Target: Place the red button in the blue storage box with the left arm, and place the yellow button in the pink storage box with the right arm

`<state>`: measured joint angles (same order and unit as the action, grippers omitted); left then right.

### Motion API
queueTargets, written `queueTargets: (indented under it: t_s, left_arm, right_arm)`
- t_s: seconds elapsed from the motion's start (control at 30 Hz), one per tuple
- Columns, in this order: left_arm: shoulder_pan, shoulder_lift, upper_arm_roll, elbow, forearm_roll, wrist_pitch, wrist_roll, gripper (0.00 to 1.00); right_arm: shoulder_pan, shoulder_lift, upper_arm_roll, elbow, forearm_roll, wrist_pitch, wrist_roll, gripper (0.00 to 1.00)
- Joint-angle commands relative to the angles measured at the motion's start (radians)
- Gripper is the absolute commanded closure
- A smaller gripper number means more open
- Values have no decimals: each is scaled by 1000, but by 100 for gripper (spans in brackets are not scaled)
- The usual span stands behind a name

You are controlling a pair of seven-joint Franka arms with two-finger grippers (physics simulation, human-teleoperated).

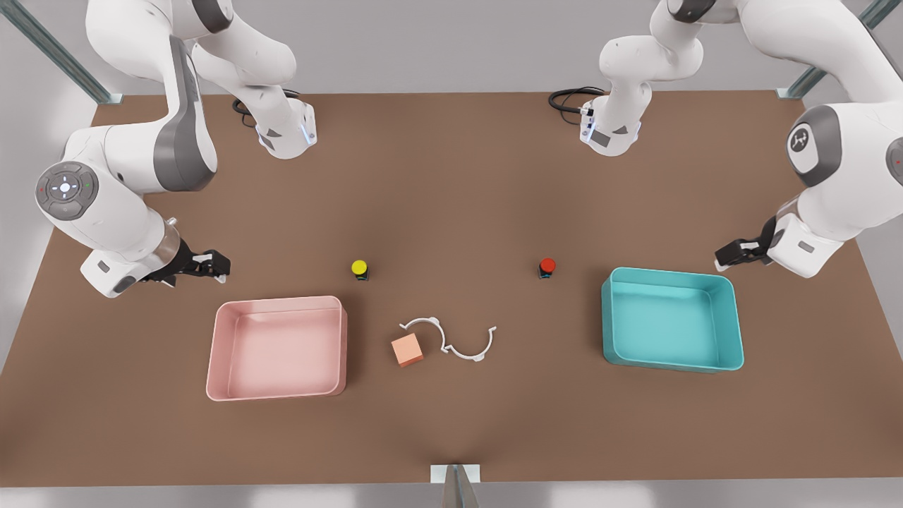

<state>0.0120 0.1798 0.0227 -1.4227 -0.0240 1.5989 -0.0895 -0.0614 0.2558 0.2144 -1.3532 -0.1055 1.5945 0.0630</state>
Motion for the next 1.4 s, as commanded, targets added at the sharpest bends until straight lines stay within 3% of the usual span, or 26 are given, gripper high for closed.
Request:
queueTargets:
  t_s: [0.0,0.07,0.17,0.23,0.33,0.57,0.77,1.03,1.13,1.37]
  left_arm:
    - [0,0,-1,1,1,3,132,0]
    - [-26,0,-1,1,18,3,128,0]
    - [-208,58,-1,-21,9,39,-99,0]
    - [-250,35,-1,-203,-45,245,-104,0]
    - [-299,-9,-1,-407,-45,457,-165,0]
    - [-412,-9,-1,-700,-45,794,-317,0]
    - [-458,101,-1,-708,-47,911,-404,0]
    - [-506,141,-1,-734,-45,912,-435,0]
    - [-521,158,-1,-760,-45,912,-435,0]
    - [-535,198,-1,-772,-45,912,-435,0]
  right_arm:
    - [0,-1,0,2,1,-1,61,0]
    - [2,-6,2,-12,1,-4,61,0]
    - [0,-33,154,-156,3,58,92,0]
    - [0,-32,269,-257,3,153,291,0]
    - [6,34,358,-342,-2,308,540,0]
    - [71,125,359,-379,-59,374,753,0]
    - [58,123,361,-465,-51,374,851,0]
    - [57,189,359,-472,-51,387,817,0]
    - [-11,187,418,-520,-29,394,817,0]
    - [2,226,421,-544,-29,435,822,0]
